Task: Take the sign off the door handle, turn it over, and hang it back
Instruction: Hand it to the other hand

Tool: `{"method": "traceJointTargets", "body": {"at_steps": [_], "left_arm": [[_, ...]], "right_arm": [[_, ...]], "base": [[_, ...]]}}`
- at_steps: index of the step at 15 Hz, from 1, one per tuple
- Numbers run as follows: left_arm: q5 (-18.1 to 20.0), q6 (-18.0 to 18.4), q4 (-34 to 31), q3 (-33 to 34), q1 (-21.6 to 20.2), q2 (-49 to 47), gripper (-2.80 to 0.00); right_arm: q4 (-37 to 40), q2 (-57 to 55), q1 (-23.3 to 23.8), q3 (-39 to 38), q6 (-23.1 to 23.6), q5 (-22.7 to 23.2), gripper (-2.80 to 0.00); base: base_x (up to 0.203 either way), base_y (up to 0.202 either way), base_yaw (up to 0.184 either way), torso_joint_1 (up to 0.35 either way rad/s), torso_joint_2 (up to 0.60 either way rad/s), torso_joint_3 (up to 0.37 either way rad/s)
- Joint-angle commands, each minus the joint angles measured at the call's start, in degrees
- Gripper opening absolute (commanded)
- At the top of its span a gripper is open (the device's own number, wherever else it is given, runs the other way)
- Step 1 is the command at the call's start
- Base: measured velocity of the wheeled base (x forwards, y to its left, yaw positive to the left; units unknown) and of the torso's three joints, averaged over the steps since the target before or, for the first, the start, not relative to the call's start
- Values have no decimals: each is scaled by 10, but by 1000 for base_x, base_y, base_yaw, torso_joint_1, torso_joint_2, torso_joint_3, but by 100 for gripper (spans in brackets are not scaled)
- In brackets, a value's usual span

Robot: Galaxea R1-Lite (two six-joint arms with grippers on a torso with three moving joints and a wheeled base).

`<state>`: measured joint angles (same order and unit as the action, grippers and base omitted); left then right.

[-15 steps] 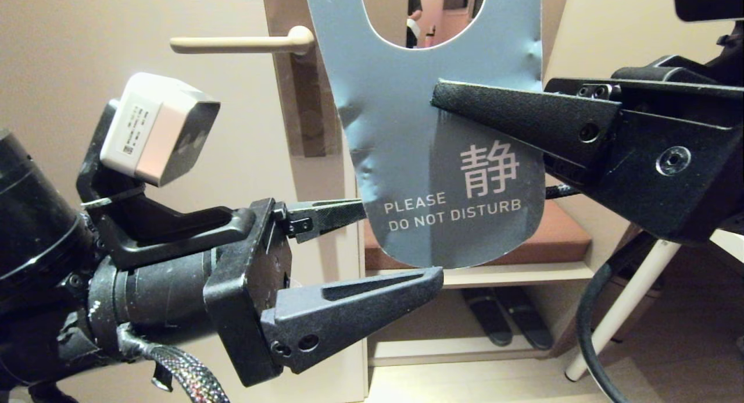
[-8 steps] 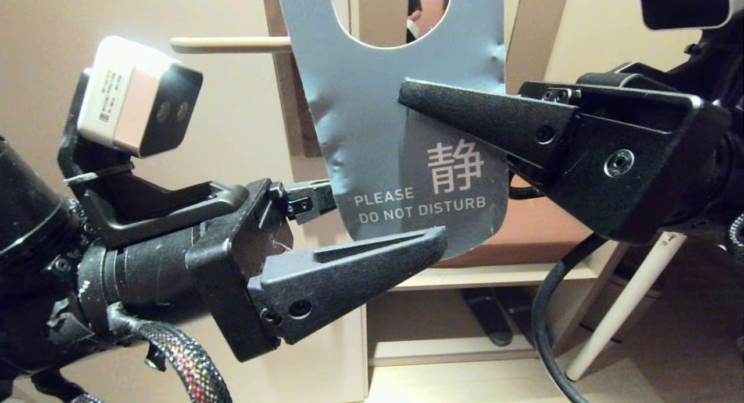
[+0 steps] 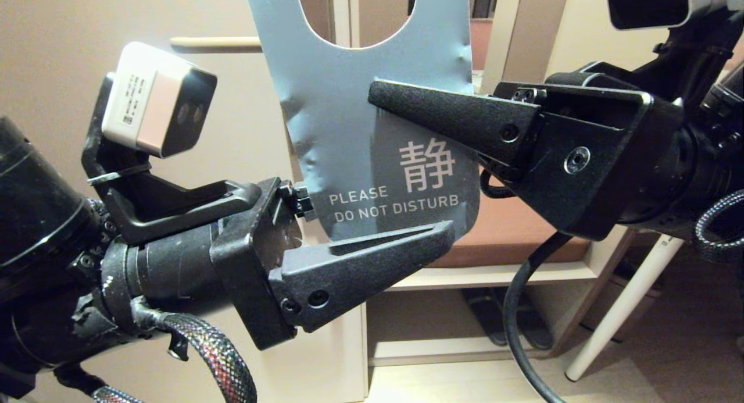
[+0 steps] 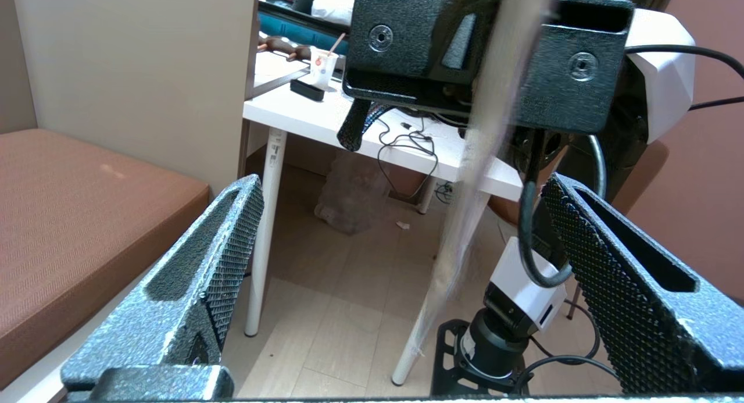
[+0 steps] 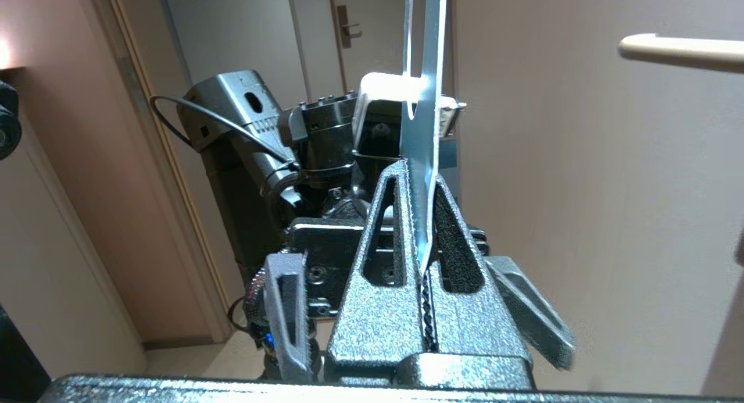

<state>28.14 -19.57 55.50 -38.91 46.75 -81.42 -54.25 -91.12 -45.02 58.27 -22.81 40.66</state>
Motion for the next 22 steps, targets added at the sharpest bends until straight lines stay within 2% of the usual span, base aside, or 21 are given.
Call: {"method": "traceJointTargets", "body": {"at_steps": [1,11,12,22], "left_arm": [[2,-1,3,1,0,0,0],[2,-1,21,12,0,0,0],[2,-1,21,12,0,0,-280],[2,-2,21,11,0,3,-280]], "right_arm": [[-3,-3,-8,1,-1,2,-280],[-4,-12,-15,2,0,2,-280],[-4,-12,-15,3,0,2,-280],[-4,-10,-14,2,0,1,-280]], "base": [[0,0,0,0,0,0],[0,0,0,0,0,0],[0,0,0,0,0,0],[0,0,0,0,0,0]]}}
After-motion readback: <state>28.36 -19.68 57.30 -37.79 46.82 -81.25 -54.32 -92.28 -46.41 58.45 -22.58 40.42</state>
